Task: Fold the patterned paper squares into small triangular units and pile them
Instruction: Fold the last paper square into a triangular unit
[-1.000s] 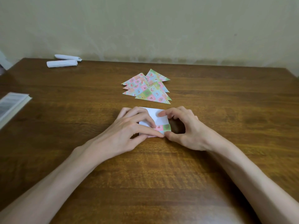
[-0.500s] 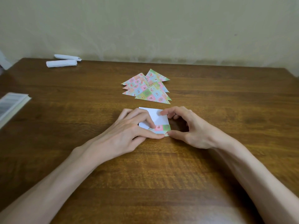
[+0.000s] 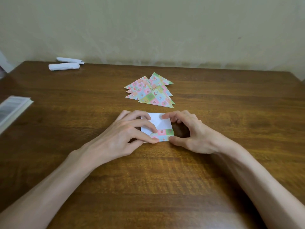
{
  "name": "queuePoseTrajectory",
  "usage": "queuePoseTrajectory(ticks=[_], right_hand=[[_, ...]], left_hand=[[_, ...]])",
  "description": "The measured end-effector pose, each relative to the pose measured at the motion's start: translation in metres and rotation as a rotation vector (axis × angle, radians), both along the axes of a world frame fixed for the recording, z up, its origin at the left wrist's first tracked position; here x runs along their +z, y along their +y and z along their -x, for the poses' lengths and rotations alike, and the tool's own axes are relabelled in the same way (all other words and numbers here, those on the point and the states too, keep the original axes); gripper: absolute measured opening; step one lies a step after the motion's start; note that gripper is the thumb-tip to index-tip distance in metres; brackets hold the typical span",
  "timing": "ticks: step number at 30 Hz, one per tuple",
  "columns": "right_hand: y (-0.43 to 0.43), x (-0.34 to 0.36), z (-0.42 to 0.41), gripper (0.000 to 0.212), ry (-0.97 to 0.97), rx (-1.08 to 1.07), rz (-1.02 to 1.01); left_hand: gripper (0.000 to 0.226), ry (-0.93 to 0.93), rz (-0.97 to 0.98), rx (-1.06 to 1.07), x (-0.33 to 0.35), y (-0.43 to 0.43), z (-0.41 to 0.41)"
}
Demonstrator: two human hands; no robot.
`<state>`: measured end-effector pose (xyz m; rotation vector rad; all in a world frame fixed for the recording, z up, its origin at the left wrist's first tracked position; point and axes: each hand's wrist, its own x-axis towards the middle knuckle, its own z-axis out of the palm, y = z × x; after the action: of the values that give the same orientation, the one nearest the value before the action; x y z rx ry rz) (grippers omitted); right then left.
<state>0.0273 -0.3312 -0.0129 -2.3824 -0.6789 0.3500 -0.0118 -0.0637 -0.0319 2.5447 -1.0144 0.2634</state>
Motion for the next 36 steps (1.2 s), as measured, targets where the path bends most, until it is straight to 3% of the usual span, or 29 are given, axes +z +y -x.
queuePoseTrajectory(ticks=[8, 14, 22, 28, 36], right_hand=[[0.007, -0.003, 0.000, 0.054, -0.047, -0.046, 0.027], [0.008, -0.006, 0.002, 0.055, -0.048, -0.110, -0.092], [0.016, -0.003, 0.008, 0.054, -0.102, -0.128, 0.026], [0.017, -0.004, 0.009, 0.056, -0.112, -0.141, 0.033], [0.022, -0.006, 0.012, 0.071, -0.141, -0.167, 0.033]], left_hand=[[0.051, 0.056, -0.045, 0.002, 0.006, 0.001, 0.001], [0.047, 0.103, -0.048, 0.025, 0.009, -0.002, 0.007], [0.013, 0.177, 0.220, 0.137, -0.002, -0.014, 0.001], [0.018, 0.379, 0.281, 0.166, 0.002, -0.012, -0.008], [0.027, 0.315, 0.252, 0.179, 0.002, -0.011, -0.009]])
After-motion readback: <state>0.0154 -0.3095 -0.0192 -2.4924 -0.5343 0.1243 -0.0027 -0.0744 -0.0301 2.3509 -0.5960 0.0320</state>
